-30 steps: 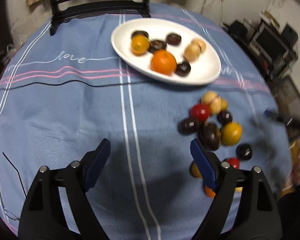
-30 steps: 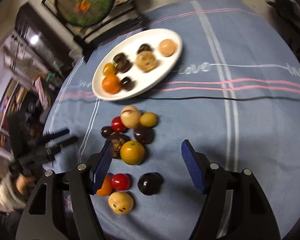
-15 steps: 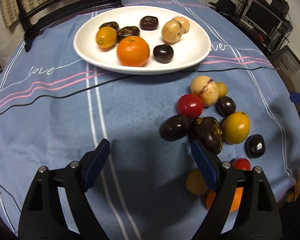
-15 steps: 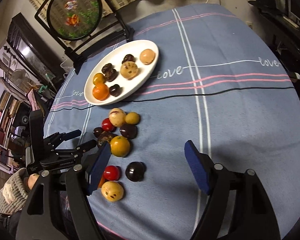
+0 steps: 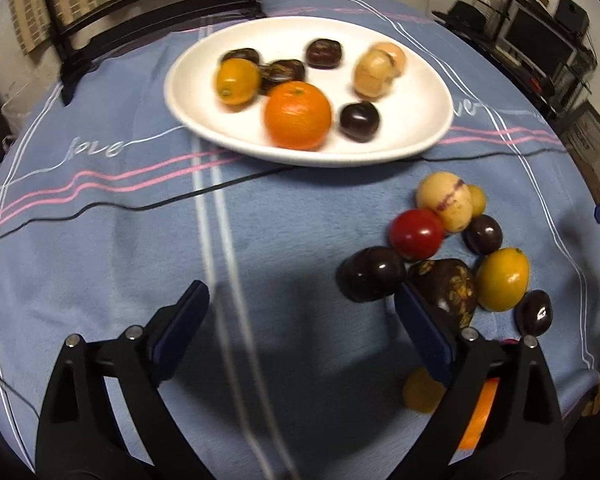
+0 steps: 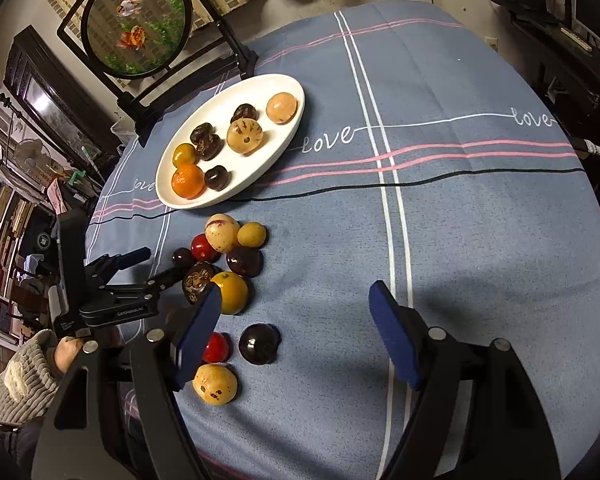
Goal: Organize fruits
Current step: 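Move both grippers back toward the remaining fruit cluster, then grasp the small black round fruit with the left gripper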
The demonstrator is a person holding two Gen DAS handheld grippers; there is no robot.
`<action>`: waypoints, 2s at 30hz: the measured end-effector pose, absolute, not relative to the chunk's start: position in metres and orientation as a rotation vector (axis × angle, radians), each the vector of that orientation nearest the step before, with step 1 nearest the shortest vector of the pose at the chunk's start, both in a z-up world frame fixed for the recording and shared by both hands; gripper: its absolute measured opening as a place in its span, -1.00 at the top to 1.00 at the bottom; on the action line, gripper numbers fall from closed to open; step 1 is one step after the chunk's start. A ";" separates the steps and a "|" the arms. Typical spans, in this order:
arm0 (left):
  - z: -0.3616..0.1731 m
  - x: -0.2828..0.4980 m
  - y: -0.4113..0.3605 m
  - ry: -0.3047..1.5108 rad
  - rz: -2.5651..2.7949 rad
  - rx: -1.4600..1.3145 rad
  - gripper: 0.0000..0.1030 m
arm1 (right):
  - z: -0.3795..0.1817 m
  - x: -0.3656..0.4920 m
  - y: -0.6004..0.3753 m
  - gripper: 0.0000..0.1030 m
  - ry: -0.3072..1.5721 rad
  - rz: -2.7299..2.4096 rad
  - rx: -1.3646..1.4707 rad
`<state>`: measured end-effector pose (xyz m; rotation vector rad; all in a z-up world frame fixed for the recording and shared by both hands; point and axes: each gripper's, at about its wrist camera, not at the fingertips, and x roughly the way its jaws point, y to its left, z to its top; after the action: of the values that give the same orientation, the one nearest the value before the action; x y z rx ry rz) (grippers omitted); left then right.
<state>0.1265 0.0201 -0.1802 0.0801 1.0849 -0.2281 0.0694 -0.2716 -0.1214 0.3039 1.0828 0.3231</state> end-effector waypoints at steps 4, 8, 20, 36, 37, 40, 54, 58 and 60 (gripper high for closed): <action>-0.173 0.123 0.049 1.067 -0.129 0.034 -0.86 | -0.122 0.072 -0.266 -0.48 1.093 0.343 0.286; -0.169 0.118 0.065 1.064 -0.121 -0.034 -0.85 | -0.122 0.074 -0.262 -0.48 1.099 0.358 0.279; -0.171 0.110 0.048 1.062 -0.228 -0.062 -0.73 | -0.122 0.073 -0.264 -0.48 1.093 0.352 0.285; -0.180 0.113 0.037 1.095 -0.273 -0.081 -0.35 | -0.123 0.074 -0.261 -0.48 1.100 0.353 0.277; -0.180 0.114 0.038 1.097 -0.271 -0.088 -0.35 | -0.123 0.074 -0.262 -0.48 1.101 0.353 0.277; -0.180 0.115 0.038 1.095 -0.267 -0.089 -0.32 | -0.123 0.074 -0.261 -0.48 1.101 0.353 0.276; -0.185 0.117 0.041 1.102 -0.255 -0.080 0.40 | -0.118 0.069 -0.247 -0.48 1.071 0.403 0.129; -0.185 0.114 0.040 1.100 -0.254 -0.072 0.40 | -0.125 0.061 -0.229 -0.48 1.058 0.488 0.003; -0.185 0.114 0.040 1.101 -0.254 -0.078 0.40 | -0.132 0.059 -0.223 -0.37 1.075 0.506 -0.044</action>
<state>0.1136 0.0401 -0.1848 -0.0779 1.1013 -0.2537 0.0592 -0.2234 -0.1321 -0.0438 1.0753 0.5057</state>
